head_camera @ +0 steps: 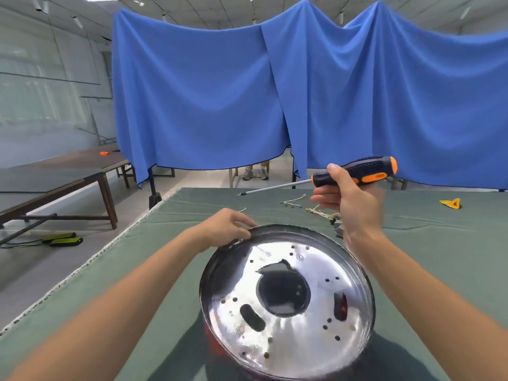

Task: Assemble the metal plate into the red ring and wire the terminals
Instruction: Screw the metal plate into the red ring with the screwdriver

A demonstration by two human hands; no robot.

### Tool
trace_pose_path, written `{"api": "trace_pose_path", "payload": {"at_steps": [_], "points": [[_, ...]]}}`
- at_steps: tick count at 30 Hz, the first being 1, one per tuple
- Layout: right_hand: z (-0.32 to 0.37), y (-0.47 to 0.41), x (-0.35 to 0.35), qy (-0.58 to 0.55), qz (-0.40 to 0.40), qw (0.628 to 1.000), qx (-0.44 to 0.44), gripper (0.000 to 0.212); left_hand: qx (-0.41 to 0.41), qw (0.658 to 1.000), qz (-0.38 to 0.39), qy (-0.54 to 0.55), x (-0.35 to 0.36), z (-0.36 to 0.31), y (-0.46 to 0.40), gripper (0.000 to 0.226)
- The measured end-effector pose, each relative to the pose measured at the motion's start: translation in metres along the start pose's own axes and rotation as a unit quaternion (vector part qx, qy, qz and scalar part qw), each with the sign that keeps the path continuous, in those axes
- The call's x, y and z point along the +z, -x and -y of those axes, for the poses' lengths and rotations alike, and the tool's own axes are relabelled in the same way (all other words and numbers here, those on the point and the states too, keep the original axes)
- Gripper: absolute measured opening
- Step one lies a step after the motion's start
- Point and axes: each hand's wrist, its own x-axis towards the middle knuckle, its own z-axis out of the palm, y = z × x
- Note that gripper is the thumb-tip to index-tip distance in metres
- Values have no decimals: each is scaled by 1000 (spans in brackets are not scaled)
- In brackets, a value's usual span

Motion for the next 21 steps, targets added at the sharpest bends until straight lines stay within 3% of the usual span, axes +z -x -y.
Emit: {"api": "trace_pose_path", "payload": {"at_steps": [3, 7, 10, 13, 18, 21], "points": [[-3, -3, 2, 5, -25, 999, -20, 21, -23, 1000, -11, 19, 11, 8, 0, 17], [-12, -6, 7, 24, -76, 997, -7, 24, -112, 993, 13, -43, 8, 28, 21, 18], [-20, -8, 12, 40, -93, 995, 12, 26, -152, 987, 47, 26, 3, 37, 39, 16], [-24, -7, 18, 46, -81, 996, -1, 27, -133, 988, 39, 73, 6, 35, 44, 19], [-23, -2, 26, 80, -61, 988, -115, 40, -88, 994, -48, 45, 18, 27, 21, 21], [-22, 0, 25, 113, -36, 979, -166, 48, -56, 986, -94, 128, 34, 28, 6, 19]]}}
